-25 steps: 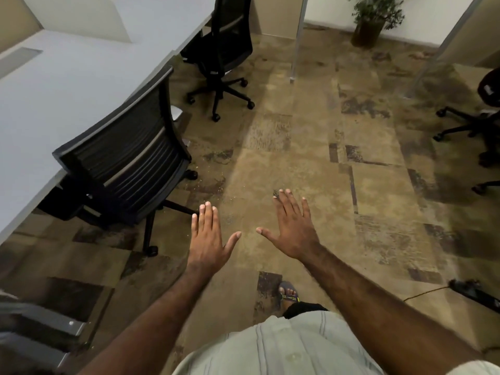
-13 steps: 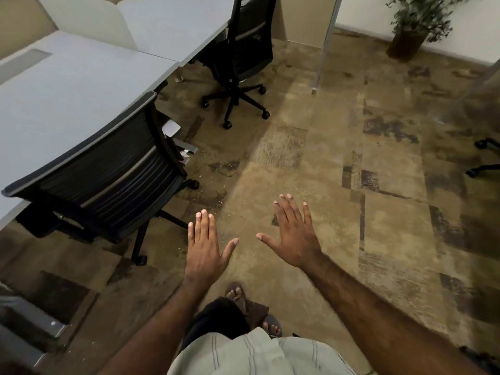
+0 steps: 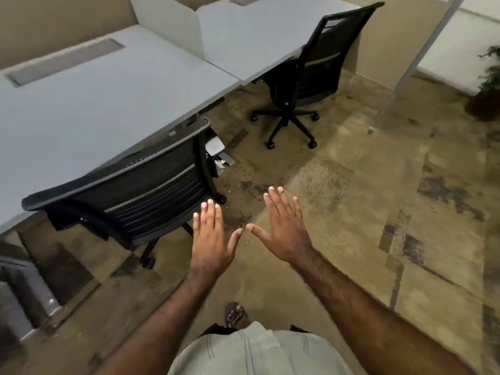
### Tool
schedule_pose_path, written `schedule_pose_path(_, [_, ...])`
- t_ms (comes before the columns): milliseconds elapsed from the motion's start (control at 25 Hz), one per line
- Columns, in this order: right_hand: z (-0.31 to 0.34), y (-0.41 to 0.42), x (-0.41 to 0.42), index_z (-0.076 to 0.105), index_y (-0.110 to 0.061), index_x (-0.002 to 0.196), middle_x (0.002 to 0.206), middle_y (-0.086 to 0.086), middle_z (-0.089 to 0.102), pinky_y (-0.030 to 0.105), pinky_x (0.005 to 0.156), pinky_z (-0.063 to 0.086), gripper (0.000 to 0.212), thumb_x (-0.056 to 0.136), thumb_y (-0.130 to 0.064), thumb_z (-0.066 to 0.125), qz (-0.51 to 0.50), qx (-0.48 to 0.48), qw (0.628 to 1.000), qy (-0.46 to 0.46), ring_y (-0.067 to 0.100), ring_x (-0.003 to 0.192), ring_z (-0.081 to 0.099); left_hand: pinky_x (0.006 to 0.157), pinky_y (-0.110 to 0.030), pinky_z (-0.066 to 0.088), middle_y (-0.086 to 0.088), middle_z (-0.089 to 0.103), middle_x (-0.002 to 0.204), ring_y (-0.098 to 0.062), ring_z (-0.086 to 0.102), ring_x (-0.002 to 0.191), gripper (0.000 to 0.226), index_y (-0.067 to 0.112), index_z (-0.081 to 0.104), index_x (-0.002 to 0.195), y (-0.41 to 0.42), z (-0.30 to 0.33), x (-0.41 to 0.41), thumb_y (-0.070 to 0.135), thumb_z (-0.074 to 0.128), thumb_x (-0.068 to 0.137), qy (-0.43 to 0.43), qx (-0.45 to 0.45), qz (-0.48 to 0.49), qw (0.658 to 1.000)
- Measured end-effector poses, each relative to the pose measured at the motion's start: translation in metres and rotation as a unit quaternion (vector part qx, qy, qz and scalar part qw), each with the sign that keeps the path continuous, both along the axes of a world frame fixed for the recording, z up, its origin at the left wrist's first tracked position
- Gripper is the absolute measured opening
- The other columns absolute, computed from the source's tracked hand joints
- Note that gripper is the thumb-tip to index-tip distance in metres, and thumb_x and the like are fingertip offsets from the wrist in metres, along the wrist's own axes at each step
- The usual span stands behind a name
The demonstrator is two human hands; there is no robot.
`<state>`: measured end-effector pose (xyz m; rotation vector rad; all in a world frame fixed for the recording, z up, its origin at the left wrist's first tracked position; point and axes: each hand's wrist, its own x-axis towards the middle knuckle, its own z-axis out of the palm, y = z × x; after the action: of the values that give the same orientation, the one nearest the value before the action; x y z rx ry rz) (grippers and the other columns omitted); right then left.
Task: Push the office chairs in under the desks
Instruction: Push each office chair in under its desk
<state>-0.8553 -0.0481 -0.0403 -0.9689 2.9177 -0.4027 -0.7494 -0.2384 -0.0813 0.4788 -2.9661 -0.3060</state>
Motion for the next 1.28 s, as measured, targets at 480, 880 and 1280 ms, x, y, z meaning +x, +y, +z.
schedule_pose_path(480, [0.056, -0.143, -0.074, 0.009, -0.009, 0.173, 0.183, 0.006, 0.000, 0.050, 0.137, 0.001, 0.097, 0.107, -0.069, 0.047, 0.161, -0.156, 0.972, 0.071, 0.020, 0.169, -0.004, 0.135, -0.053, 0.017, -0.022, 0.020, 0.175, -0.033, 0.013, 0.166, 0.079, -0.004, 0.032, 0.162, -0.086, 0.064, -0.002, 0.053, 0.048, 0.110, 0.202, -0.109, 0.163, 0.960])
schedule_pose_path(880, [0.090, -0.210, -0.117, 0.002, -0.013, 0.173, 0.181, 0.004, -0.011, 0.043, 0.136, -0.010, 0.085, 0.112, -0.061, 0.037, 0.258, -0.090, 0.960, 0.054, 0.016, 0.167, -0.015, 0.136, -0.052, 0.008, -0.020, 0.018, 0.176, -0.032, 0.007, 0.167, 0.088, 0.001, 0.022, 0.166, -0.153, 0.115, 0.012, 0.066, 0.030, 0.108, 0.127, -0.133, 0.293, 0.938])
schedule_pose_path(1280, [0.084, -0.210, -0.121, 0.034, -0.024, 0.169, 0.179, -0.001, 0.023, 0.045, 0.134, -0.013, 0.065, 0.115, -0.058, 0.021, 0.282, -0.076, 0.956, 0.034, 0.016, 0.168, 0.001, 0.124, -0.055, 0.034, -0.012, 0.063, 0.131, -0.032, 0.056, 0.128, 0.093, 0.008, 0.057, 0.134, -0.171, 0.116, 0.027, 0.082, 0.013, 0.099, 0.076, -0.164, 0.318, 0.931])
